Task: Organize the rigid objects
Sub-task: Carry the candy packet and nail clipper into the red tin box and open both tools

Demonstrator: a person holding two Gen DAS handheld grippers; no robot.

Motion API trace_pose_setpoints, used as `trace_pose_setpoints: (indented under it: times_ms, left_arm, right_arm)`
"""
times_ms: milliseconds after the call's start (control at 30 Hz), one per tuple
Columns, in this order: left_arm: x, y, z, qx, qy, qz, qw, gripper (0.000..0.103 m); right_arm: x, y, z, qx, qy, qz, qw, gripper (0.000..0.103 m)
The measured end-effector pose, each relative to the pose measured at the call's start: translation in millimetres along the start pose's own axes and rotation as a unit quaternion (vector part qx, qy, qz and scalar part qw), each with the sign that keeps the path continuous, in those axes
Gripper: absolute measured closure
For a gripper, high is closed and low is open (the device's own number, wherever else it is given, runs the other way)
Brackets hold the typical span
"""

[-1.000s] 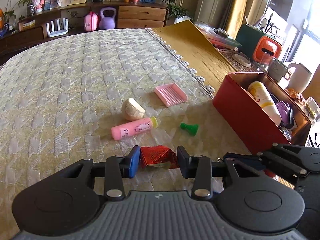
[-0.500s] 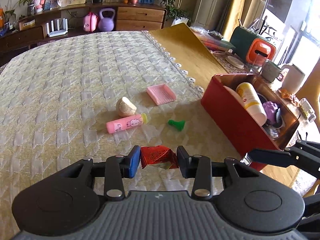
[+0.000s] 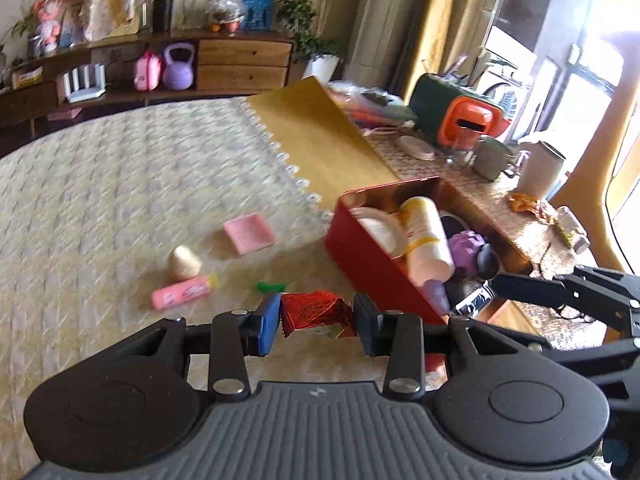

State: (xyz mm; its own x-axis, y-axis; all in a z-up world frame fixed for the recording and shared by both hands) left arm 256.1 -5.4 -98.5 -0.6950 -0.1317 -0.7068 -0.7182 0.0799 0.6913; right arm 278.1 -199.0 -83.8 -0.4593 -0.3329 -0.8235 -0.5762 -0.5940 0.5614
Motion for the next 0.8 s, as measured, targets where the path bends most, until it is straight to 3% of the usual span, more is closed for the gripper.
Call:
trace_pose_setpoints:
  times_ms: [500, 800]
  left_arm:
    - [-16, -27, -87, 0.038, -0.06, 0.011, 0.9974, 0.064]
    - [-17, -63, -114, 0.034, -0.074, 0.045, 0.9957, 0.064]
  right_arm:
    - [9, 11, -87, 0.047, -0.018, 0.039, 0.998, 0.047]
    - [20, 7, -109, 0.057, 0.005, 0.059, 0.997, 0.047]
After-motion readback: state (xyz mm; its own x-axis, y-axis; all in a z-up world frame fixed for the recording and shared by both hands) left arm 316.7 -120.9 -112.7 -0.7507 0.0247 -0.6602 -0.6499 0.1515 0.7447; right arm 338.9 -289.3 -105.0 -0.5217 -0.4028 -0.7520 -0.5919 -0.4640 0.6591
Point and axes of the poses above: each gripper's, at about its wrist camera, not at the fingertips, and y roughly against the way its jaws point, z to its left, x to its underside, the point moved 7 cm from there along -y, roughly the way its jaws point, and after that the axes turned 4 degrees about -x, right-handed, at the moved point
